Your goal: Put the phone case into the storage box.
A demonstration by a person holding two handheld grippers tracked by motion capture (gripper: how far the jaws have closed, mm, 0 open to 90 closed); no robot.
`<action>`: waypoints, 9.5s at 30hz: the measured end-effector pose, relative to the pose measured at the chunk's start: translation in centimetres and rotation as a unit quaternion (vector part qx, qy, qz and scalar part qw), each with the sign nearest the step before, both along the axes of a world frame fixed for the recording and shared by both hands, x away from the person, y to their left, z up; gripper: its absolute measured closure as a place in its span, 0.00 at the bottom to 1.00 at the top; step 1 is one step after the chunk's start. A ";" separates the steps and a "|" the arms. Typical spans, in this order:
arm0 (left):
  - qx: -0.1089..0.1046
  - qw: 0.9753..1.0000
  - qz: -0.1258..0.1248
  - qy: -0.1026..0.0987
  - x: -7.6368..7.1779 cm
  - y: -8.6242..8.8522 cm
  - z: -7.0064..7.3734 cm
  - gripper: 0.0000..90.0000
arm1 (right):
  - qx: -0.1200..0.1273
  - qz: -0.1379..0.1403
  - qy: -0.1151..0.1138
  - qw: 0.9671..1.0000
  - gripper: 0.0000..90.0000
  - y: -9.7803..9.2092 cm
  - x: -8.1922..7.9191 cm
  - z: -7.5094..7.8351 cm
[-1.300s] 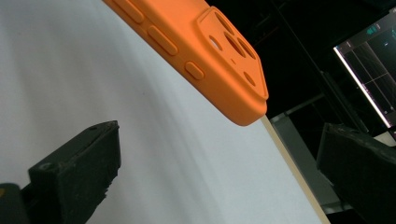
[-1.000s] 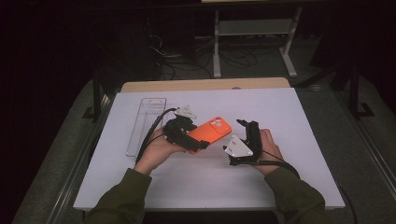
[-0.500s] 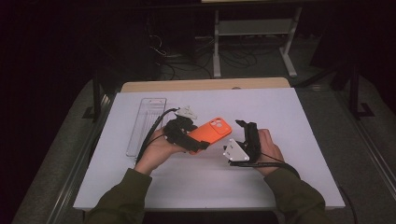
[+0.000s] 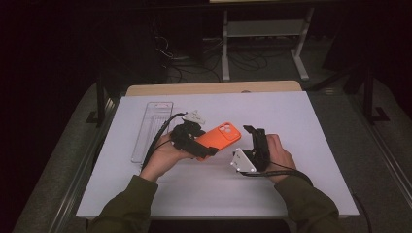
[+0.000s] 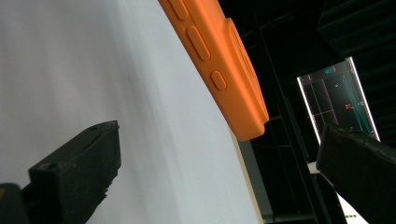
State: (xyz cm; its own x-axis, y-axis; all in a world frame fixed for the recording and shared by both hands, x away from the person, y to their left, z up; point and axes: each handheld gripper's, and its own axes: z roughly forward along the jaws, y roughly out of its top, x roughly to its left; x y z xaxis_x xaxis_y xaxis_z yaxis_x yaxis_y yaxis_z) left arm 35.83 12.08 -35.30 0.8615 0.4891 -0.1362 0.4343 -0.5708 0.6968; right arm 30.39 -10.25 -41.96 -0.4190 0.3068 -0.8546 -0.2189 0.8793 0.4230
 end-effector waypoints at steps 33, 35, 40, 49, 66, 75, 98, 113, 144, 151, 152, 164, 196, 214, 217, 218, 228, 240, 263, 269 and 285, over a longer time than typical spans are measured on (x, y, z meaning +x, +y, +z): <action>0.008 1.000 -0.006 0.002 0.0 0.0 0.0 0.18 | -0.063 0.022 -0.089 0.994 0.00 0.9 -1.1 -0.4; -0.001 1.000 0.001 0.005 -0.1 -0.1 -0.1 0.18 | -0.063 0.022 -0.089 0.994 0.00 0.9 -1.2 -0.5; 0.001 1.000 -0.001 0.004 -0.1 -0.1 -0.1 0.18 | -0.068 0.027 -0.100 0.992 0.00 1.1 -1.3 -0.5; 0.002 1.000 -0.003 0.008 -0.2 -0.4 -0.2 0.18 | -0.074 0.042 -0.125 0.988 0.00 1.7 -1.9 -0.7; 0.009 1.000 -0.016 0.013 -0.4 -0.8 -0.4 0.18 | -0.093 0.058 -0.135 0.985 0.00 2.7 -2.6 -1.0; 0.009 1.000 -0.021 0.011 -0.4 -0.9 -0.4 0.18 | -0.099 0.070 -0.155 0.981 0.10 3.0 -3.1 -1.2; 0.026 0.999 -0.036 0.013 -0.6 -1.2 -0.5 0.18 | -0.117 0.070 -0.157 0.978 0.47 3.6 -3.8 -1.7; 0.018 0.999 -0.036 0.014 -0.7 -1.4 -0.6 0.18 | -0.125 0.069 -0.161 0.977 0.63 3.9 -3.8 -2.1; 0.016 0.999 -0.041 0.020 -0.7 -1.4 -0.7 0.18 | -0.126 0.068 -0.140 0.980 0.83 4.1 -4.1 -1.7; -0.002 0.999 -0.043 0.030 -0.4 -1.1 -0.9 0.18 | -0.129 0.065 -0.153 0.978 0.85 4.1 -4.2 -1.8; -0.004 0.999 -0.044 0.032 -0.4 -1.0 -0.9 0.18 | -0.129 0.066 -0.154 0.977 0.86 4.1 -4.2 -1.8; -0.026 0.997 -0.059 0.049 0.0 -0.6 -1.2 0.17 | -0.141 0.080 -0.170 0.972 0.87 4.1 -4.4 -1.7; -0.073 0.996 -0.042 -0.028 0.5 2.6 0.5 0.03 | -0.141 0.073 -0.153 0.975 0.87 3.7 -4.1 -1.8; -0.086 0.993 -0.027 -0.073 0.1 4.4 -1.6 0.02 | -0.150 0.045 -0.145 0.977 0.87 0.3 -4.0 -1.3; -0.102 0.993 -0.027 -0.059 0.3 4.7 -2.2 0.02 | -0.146 0.040 -0.146 0.978 0.87 -0.1 -4.1 -1.2; -0.099 0.993 -0.032 -0.062 0.4 4.8 -2.4 0.02 | -0.146 0.037 -0.144 0.978 0.87 -0.2 -4.1 -1.1; -0.116 0.992 -0.025 -0.049 0.6 5.2 -3.1 0.02 | -0.137 0.022 -0.142 0.980 0.87 -0.9 -4.3 -0.5; -0.087 0.993 -0.039 -0.066 0.0 4.8 -3.6 0.02 | -0.126 0.017 -0.148 0.981 0.87 -1.4 -4.4 -0.1; -0.103 0.992 -0.047 -0.057 0.3 5.1 -3.7 0.02 | -0.094 0.005 -0.135 0.986 0.87 -1.8 -4.0 0.5; -0.102 0.992 -0.048 -0.057 0.3 5.1 -3.7 0.02 | -0.082 0.005 -0.122 0.989 0.87 -1.7 -3.8 0.4; -0.104 0.992 -0.047 -0.057 0.3 5.1 -3.7 0.02 | -0.051 -0.005 -0.075 0.996 0.87 -1.4 -3.5 0.4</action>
